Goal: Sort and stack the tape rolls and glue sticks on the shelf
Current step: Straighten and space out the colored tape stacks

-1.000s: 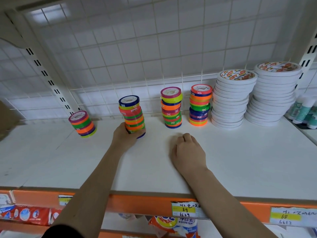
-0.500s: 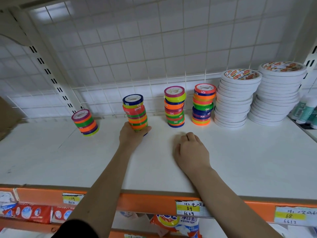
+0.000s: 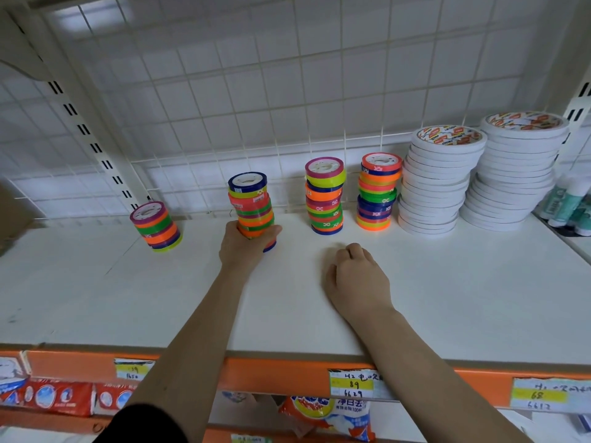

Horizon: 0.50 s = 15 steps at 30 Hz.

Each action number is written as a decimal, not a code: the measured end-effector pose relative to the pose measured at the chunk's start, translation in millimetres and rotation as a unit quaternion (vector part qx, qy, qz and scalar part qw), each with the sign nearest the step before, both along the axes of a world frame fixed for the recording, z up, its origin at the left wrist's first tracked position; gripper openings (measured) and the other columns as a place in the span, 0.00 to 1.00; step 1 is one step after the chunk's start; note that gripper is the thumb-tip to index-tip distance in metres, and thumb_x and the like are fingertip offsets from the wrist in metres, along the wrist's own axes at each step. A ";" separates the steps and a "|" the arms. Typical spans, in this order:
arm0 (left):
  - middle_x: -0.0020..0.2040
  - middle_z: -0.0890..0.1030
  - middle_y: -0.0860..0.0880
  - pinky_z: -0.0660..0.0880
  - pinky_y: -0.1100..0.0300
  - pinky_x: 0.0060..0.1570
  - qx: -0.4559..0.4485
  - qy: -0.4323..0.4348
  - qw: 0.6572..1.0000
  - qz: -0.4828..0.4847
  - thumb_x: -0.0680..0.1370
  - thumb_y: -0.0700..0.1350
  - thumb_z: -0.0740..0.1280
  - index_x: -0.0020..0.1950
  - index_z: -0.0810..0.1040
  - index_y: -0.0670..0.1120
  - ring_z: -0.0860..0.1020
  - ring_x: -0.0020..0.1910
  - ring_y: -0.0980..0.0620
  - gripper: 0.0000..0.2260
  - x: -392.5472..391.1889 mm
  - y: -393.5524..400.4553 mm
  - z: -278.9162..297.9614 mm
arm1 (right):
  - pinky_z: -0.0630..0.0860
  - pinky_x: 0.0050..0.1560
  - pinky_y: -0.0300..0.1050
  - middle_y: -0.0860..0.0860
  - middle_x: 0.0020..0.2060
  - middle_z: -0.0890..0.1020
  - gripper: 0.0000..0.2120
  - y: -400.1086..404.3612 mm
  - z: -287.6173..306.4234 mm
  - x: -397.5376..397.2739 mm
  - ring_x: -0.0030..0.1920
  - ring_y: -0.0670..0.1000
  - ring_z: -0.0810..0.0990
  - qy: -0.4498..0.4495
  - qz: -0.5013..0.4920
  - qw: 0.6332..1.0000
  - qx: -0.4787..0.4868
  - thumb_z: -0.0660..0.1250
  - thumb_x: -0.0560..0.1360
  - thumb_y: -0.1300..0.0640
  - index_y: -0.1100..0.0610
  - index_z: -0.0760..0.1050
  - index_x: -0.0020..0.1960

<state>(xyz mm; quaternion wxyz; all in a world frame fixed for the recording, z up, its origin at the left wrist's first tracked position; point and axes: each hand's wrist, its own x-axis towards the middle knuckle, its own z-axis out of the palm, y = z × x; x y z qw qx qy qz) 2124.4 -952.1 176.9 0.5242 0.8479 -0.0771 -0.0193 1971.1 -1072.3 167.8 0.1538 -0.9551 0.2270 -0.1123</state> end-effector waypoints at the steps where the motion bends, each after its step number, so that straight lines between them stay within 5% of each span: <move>1: 0.50 0.80 0.51 0.77 0.53 0.51 0.004 0.004 1.000 0.000 0.53 0.67 0.71 0.59 0.74 0.49 0.79 0.48 0.50 0.39 1.8 0.3 -1.9 | 0.67 0.60 0.42 0.53 0.62 0.70 0.17 0.1 0.1 -0.1 0.64 0.52 0.67 0.000 0.000 1.000 0.001 0.51 0.80 0.53 0.60 0.69 0.64; 5: 0.46 0.82 0.49 0.75 0.61 0.40 0.039 0.015 0.998 -0.043 0.54 0.64 0.73 0.54 0.77 0.46 0.81 0.44 0.51 0.34 6.0 7.4 -3.8 | 0.67 0.58 0.42 0.53 0.61 0.70 0.16 0.3 0.3 0.1 0.64 0.52 0.67 -0.004 -0.005 1.000 0.007 0.51 0.80 0.54 0.60 0.69 0.63; 10: 0.51 0.78 0.53 0.70 0.62 0.45 0.054 -0.005 0.997 -0.054 0.66 0.46 0.77 0.60 0.73 0.47 0.76 0.48 0.54 0.25 1.7 20.3 -0.5 | 0.68 0.58 0.42 0.54 0.60 0.70 0.17 0.9 0.2 0.1 0.63 0.52 0.68 -0.004 -0.009 1.000 0.006 0.51 0.80 0.54 0.61 0.69 0.63; 15: 0.53 0.78 0.50 0.73 0.56 0.53 0.071 -0.018 0.995 -0.071 0.65 0.46 0.78 0.61 0.73 0.47 0.76 0.51 0.51 0.28 2.0 22.9 -1.6 | 0.68 0.57 0.42 0.53 0.60 0.70 0.16 1.4 1.3 0.1 0.63 0.52 0.68 0.000 -0.009 1.000 0.002 0.51 0.81 0.55 0.61 0.69 0.63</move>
